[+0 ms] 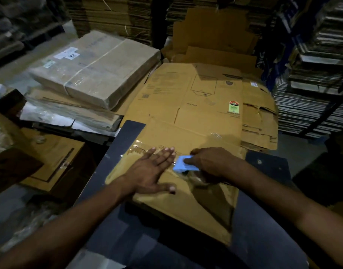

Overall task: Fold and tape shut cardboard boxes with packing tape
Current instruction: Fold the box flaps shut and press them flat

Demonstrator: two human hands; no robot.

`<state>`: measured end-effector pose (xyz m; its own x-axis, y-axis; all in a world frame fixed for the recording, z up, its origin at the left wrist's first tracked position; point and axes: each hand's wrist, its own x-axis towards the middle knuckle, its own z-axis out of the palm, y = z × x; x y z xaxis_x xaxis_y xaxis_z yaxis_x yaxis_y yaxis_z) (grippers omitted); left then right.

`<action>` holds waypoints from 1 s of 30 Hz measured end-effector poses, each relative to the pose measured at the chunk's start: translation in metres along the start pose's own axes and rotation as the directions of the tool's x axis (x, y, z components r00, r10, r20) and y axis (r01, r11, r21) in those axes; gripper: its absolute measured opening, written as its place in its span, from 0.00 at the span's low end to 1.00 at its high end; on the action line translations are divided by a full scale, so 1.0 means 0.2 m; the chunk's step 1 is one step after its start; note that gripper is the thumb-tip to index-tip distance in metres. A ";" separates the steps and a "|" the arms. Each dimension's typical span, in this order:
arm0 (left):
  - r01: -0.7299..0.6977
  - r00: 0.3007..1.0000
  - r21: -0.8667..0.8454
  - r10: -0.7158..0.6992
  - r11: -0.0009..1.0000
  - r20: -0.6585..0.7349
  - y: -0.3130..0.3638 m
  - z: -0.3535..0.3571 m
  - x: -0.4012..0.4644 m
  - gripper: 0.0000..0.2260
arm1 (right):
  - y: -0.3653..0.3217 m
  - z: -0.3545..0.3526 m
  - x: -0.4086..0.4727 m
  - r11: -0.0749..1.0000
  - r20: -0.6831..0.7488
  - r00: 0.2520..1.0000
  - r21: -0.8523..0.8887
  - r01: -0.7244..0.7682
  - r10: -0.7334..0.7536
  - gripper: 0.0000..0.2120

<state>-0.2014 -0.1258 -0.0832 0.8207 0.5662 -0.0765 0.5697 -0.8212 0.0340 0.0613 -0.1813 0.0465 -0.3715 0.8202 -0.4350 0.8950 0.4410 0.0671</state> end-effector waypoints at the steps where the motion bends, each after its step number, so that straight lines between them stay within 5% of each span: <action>1: -0.019 1.000 0.015 0.018 1.000 0.002 -0.10 -0.01 -0.04 0.51 | -0.05 -0.01 0.04 0.999 -0.025 0.999 0.025 0.022 -0.022 0.31; 7: -0.046 0.997 0.075 0.042 0.996 0.064 -0.33 -0.03 -0.15 0.50 | -0.31 -0.16 0.20 0.999 -0.003 1.000 -0.021 -0.026 0.025 0.20; 12: -0.039 0.997 0.083 0.033 0.996 0.073 -0.33 -0.01 -0.15 0.50 | -0.18 -0.18 0.00 0.996 0.169 0.985 -0.089 0.002 0.013 0.21; 15: -0.045 0.998 0.060 0.041 0.997 0.057 -0.33 -0.01 -0.15 0.50 | -0.05 -0.04 -0.17 0.986 0.202 0.967 -0.086 -0.140 0.155 0.11; 21: 0.025 0.990 0.080 -0.036 0.997 0.137 -0.22 -0.07 -0.14 0.55 | -0.04 0.04 -0.31 0.989 0.193 0.971 -0.050 -0.137 0.144 0.17; 27: -0.015 0.997 -0.037 0.017 0.999 0.073 0.45 0.01 0.06 0.57 | 0.03 0.02 -0.29 0.987 0.207 0.968 0.041 -0.154 0.143 0.24; 30: 0.032 0.999 -0.042 -0.031 0.999 0.030 0.51 0.01 0.09 0.56 | 0.02 0.02 -0.30 0.992 0.193 0.974 0.006 -0.123 0.120 0.31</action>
<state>-0.1282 -0.1994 -0.0840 0.8009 0.5890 -0.1076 0.5973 -0.7987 0.0735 0.0885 -0.2290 0.0700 -0.2067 0.7813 -0.5889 0.9354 0.3344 0.1153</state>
